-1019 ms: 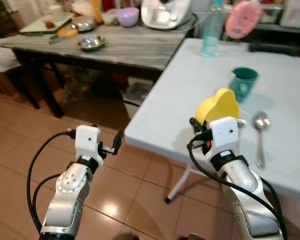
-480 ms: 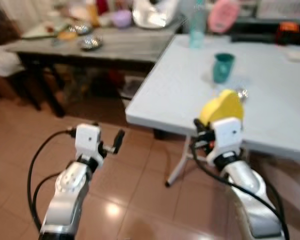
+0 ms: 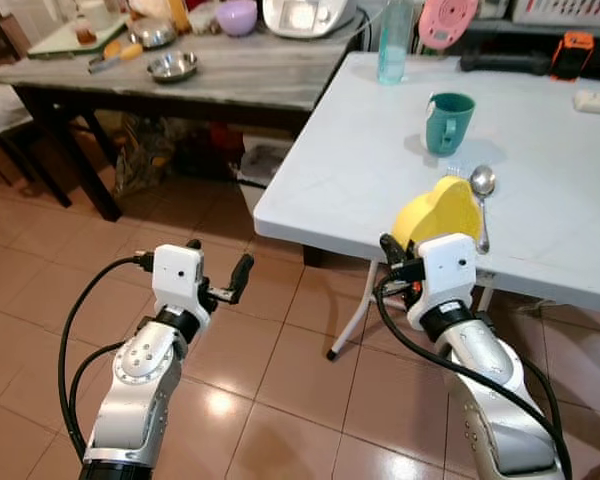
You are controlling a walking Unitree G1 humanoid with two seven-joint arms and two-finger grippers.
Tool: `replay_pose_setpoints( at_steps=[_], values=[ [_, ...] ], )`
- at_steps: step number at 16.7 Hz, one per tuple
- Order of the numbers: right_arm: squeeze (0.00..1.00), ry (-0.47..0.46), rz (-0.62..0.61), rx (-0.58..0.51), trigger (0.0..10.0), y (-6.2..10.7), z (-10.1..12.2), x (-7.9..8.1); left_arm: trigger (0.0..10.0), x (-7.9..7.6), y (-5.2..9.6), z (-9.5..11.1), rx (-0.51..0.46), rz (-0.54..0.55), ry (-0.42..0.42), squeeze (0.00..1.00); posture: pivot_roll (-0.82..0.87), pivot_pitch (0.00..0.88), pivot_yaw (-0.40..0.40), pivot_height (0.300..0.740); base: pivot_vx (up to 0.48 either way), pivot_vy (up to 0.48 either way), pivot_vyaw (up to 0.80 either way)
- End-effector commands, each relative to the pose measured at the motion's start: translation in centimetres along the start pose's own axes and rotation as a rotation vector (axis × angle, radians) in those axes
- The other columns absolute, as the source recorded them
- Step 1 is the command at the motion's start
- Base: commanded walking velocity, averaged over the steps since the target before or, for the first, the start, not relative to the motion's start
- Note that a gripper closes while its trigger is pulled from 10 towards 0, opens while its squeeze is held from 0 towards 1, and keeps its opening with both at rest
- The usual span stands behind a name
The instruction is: Setting the table
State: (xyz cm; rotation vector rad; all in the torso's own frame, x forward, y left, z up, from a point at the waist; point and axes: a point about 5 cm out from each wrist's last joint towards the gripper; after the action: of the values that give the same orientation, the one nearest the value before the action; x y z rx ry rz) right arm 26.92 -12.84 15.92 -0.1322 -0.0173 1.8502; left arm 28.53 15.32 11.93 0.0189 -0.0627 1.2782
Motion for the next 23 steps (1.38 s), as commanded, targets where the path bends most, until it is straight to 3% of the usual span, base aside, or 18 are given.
replay_pose_setpoints(
  at_steps=[1, 7, 12, 19, 23],
  values=[
    [0.00, 0.001, 0.010, -0.021, 10.0, -0.18, 0.36, 0.27, 10.0, 0.34, 0.19, -0.18, 0.011, 0.009, -0.003, 0.00, -0.06, 0.081, 0.085, 0.740, 0.000, 0.000, 0.00],
    [0.00, -0.005, 0.010, -0.017, 10.0, -0.20, 0.26, 0.31, 10.0, 0.14, 0.12, -0.27, 0.019, 0.000, -0.012, 0.00, -0.06, 0.085, 0.089, 0.740, 0.000, 0.123, 0.00],
    [0.00, -0.004, 0.007, -0.017, 10.0, -0.25, 0.26, 0.23, 10.0, 0.09, -0.05, -0.29, 0.023, -0.002, -0.017, 0.00, -0.06, 0.081, 0.091, 0.740, 0.000, 0.405, -0.68],
    [0.00, -0.002, 0.014, -0.024, 10.0, -0.46, 0.32, 0.20, 10.0, -0.20, -0.17, -0.10, 0.004, -0.004, -0.009, 0.00, -0.06, 0.072, 0.085, 0.740, 0.000, 0.000, 0.00],
    [0.00, 0.001, 0.016, -0.028, 10.0, -0.54, 0.38, 0.26, 10.0, -0.27, -0.17, -0.17, 0.004, -0.003, -0.005, 0.00, -0.06, 0.072, 0.084, 0.740, 0.000, 0.317, 0.00]
  ],
)
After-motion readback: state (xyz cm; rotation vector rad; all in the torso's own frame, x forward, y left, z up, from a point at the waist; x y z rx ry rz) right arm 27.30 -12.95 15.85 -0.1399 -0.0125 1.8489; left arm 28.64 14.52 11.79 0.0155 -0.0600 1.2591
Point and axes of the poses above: a point about 5 cm out from each wrist's last joint towards the gripper, its own y axis pointing back from the gripper into the wrist, its own z axis along the axis of the wrist's last joint, x = y × z, and after that the axes turned 3 degrees about -y, right-handed
